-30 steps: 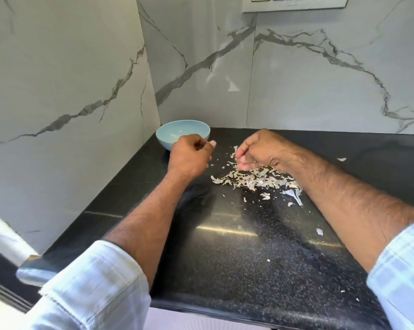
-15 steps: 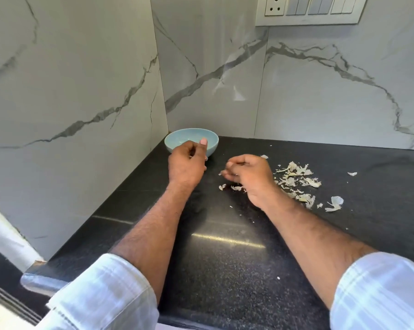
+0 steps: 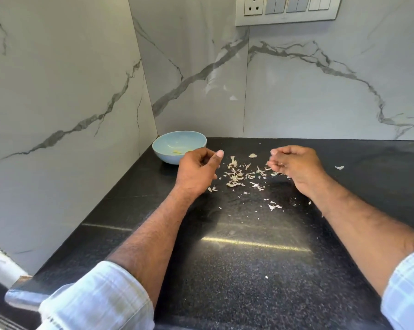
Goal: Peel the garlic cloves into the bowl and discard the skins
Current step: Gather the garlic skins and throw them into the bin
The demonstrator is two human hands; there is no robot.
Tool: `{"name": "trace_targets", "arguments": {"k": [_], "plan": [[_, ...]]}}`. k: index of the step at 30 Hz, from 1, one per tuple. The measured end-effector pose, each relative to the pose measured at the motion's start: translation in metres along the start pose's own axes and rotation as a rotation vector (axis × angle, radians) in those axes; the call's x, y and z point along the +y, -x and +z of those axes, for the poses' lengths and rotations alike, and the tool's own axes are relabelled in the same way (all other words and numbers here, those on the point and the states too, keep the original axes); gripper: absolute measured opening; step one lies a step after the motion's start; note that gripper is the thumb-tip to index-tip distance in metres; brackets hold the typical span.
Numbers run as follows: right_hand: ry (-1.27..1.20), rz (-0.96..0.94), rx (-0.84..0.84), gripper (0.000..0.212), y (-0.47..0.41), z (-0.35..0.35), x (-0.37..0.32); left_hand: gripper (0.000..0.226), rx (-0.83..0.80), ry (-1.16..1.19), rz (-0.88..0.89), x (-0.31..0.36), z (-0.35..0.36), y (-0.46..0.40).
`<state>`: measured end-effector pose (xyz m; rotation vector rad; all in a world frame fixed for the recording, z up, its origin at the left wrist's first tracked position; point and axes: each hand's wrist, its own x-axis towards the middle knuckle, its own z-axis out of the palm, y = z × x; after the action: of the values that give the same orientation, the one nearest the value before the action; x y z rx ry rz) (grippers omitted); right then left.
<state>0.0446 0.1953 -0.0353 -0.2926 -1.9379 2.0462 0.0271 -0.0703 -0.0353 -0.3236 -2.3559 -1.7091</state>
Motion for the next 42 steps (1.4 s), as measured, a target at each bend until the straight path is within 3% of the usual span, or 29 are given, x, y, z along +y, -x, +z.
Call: {"name": "trace_targets", "arguments": {"k": [5,10,16,18,21,26,29,32,36,39,42], "plan": [[0.243,0.053,-0.047,0.014,-0.021,-0.012,-0.04,0.026,-0.059,0.012,-0.035,0.007,0.003,-0.003],[0.401,0.087,-0.131,0.017,-0.018,0.0,-0.059,0.003,-0.122,-0.112,-0.063,0.012,-0.006,-0.011],[0.751,-0.031,-0.163,0.016,-0.009,0.04,-0.055,0.037,-0.06,-0.31,-0.114,0.018,-0.028,-0.018],[0.715,0.081,-0.203,0.007,-0.009,0.056,-0.055,0.034,-0.031,-0.315,-0.117,0.017,-0.04,-0.019],[0.498,0.147,-0.245,0.016,-0.008,0.089,-0.058,0.021,0.069,-0.306,-0.121,0.011,-0.061,-0.021],[0.403,0.041,-0.246,0.006,-0.003,0.154,-0.064,0.023,0.354,-0.197,-0.176,-0.022,-0.082,-0.023],[0.495,-0.088,-0.237,0.012,-0.01,0.188,-0.061,0.024,0.43,-0.192,-0.205,-0.041,-0.091,-0.024],[0.688,-0.256,-0.236,0.013,-0.022,0.215,-0.061,0.02,0.423,-0.223,-0.19,-0.046,-0.097,-0.026],[0.839,-0.323,-0.26,0.012,-0.036,0.242,-0.057,0.013,0.359,-0.234,-0.1,-0.048,-0.096,-0.029],[0.9,-0.344,-0.28,0.007,-0.039,0.245,-0.055,0.009,0.301,-0.247,-0.057,-0.047,-0.09,-0.031],[0.891,-0.403,-0.224,0.018,-0.031,0.223,-0.052,0.01,0.288,-0.261,0.003,-0.045,-0.085,-0.031]]}}
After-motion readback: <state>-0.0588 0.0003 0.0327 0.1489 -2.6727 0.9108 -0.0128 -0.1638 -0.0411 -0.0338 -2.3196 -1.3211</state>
